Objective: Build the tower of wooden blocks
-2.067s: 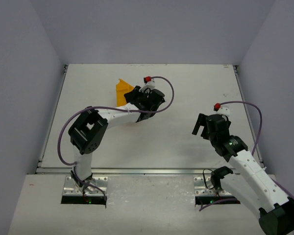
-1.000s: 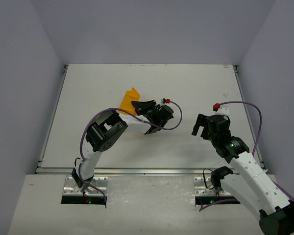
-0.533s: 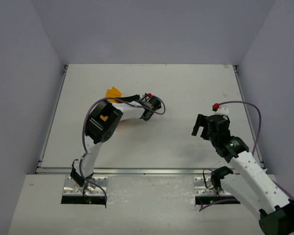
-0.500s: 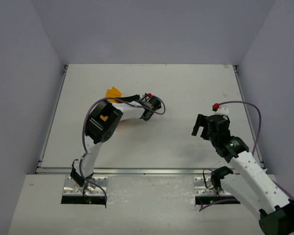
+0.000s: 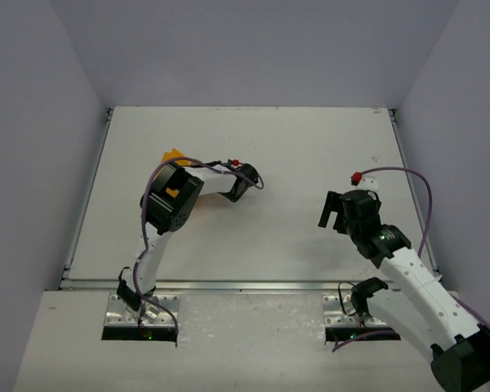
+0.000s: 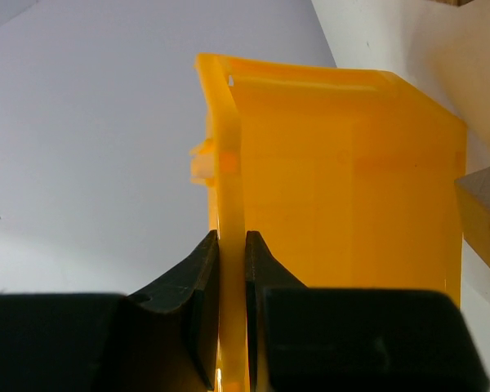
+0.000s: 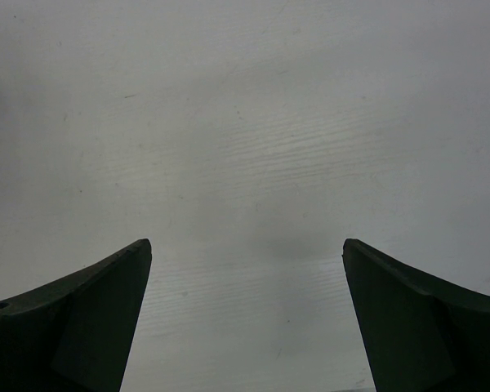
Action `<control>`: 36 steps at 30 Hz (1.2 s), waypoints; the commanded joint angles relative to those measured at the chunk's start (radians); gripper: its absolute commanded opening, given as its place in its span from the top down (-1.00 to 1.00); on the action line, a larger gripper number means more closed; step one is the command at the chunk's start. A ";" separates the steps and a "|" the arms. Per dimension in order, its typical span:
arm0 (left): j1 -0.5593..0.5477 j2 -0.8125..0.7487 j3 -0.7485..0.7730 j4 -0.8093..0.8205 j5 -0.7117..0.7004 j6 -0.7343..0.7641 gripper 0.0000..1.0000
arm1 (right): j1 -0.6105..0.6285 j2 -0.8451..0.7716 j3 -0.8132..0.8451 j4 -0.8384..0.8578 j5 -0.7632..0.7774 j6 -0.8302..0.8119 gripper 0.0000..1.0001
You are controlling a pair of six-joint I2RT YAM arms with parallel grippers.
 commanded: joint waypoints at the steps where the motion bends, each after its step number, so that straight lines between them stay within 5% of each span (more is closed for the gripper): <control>1: 0.064 -0.044 -0.006 -0.080 -0.066 -0.043 1.00 | 0.003 0.006 0.045 0.017 0.022 -0.005 -0.97; 7: 0.103 -0.079 0.068 -0.100 -0.042 -0.074 1.00 | 0.003 0.018 0.048 0.016 0.023 -0.004 -0.97; 11: 0.102 -0.122 0.184 -0.109 0.093 -0.104 1.00 | 0.003 0.029 0.048 0.022 0.020 -0.005 -0.97; 19: 0.113 -0.279 0.112 0.137 0.139 0.014 1.00 | 0.001 0.064 0.063 0.015 -0.002 -0.013 -0.97; 25: 0.132 -0.556 0.074 0.557 0.578 -0.047 1.00 | 0.001 0.072 0.065 0.012 -0.002 -0.009 -0.97; 26: 0.143 -0.595 0.075 0.574 0.607 -0.109 1.00 | 0.001 0.072 0.065 0.011 -0.004 -0.010 -0.97; 28: 0.221 -0.659 0.105 0.544 0.884 -0.275 1.00 | 0.002 0.072 0.069 0.003 -0.005 -0.010 -0.97; 32: 0.323 -0.705 0.076 0.610 0.934 -0.393 1.00 | 0.002 0.062 0.064 0.007 -0.009 -0.012 -0.97; 36: 0.492 -0.692 0.065 0.592 1.167 -0.474 1.00 | 0.003 0.050 0.055 0.025 -0.026 -0.022 -0.97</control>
